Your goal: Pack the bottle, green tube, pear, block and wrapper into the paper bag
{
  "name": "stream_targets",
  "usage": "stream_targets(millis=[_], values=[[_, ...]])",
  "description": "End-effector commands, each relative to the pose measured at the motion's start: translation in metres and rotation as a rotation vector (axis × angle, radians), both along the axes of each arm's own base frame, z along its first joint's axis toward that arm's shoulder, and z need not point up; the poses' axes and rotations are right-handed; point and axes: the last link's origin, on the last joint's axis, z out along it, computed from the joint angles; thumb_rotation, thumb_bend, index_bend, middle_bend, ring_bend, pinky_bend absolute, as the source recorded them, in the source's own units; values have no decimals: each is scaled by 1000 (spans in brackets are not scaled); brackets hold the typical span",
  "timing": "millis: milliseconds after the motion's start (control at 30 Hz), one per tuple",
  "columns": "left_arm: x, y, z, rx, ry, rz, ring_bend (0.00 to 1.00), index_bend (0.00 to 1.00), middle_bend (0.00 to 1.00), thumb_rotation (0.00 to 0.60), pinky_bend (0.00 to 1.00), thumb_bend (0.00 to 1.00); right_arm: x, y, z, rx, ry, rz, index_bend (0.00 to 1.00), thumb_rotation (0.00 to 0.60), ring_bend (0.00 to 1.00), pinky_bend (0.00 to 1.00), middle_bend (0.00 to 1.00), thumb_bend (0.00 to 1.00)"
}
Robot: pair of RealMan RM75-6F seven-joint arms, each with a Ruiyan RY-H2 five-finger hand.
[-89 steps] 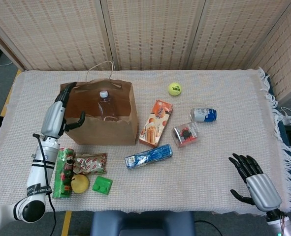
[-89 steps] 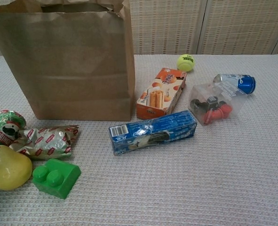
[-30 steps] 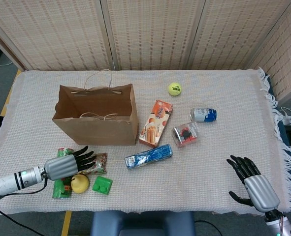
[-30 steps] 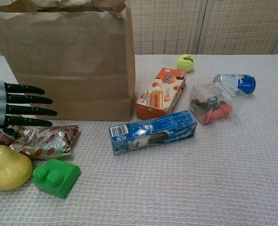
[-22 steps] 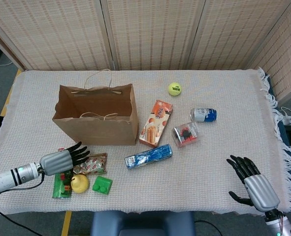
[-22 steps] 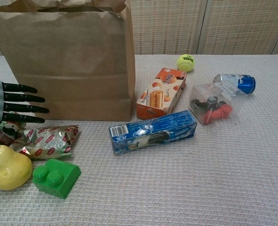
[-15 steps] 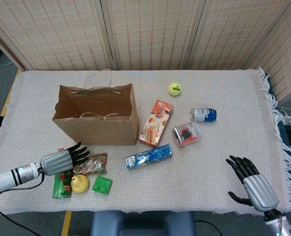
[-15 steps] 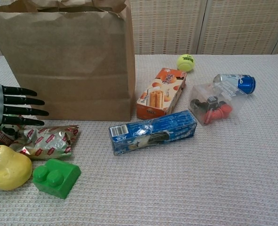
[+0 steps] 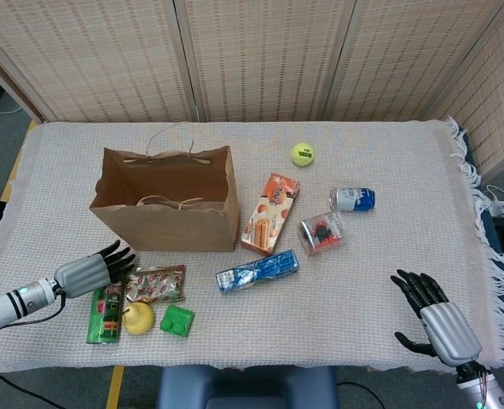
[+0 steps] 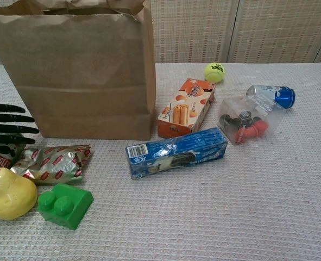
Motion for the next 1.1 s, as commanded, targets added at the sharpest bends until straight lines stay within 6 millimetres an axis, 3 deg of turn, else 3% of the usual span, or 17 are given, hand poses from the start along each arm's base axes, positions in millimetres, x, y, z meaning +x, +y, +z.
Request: stream_targets(millis=[33,300,467,567,633,733,1100], values=[[-6,-5,0,-15,7,7,0,6,0,600,118,454,0,0,0,-1,-1,0,0,600,0,35,0,124],[-19,-17,9,-64,41,10,0,16,0,600,122,455,1,1,-1,-2,2,2,0,600,0,35,0,124],[-27,-28,5,-102,50,18,45,113,33,600,202,464,1,1,-1,-2,3,2,0,600,0,35,0,124],[-27,-33,2,-132,38,16,233,276,220,600,428,538,1,1,-1,-2,2,1,0,600,0,35,0,124],[-25,-33,1,-143,32,7,421,455,444,600,607,611,1,1,-1,-3,1,1,0,600,0,35,0,124],[-24,-32,2,-137,24,0,559,603,605,600,694,662,1,1,-1,-5,1,1,0,600,0,35,0,124],[-10,-12,30,25,-88,2,626,672,676,600,750,692,1,1,0,-6,-4,-2,0,600,0,35,0,124]])
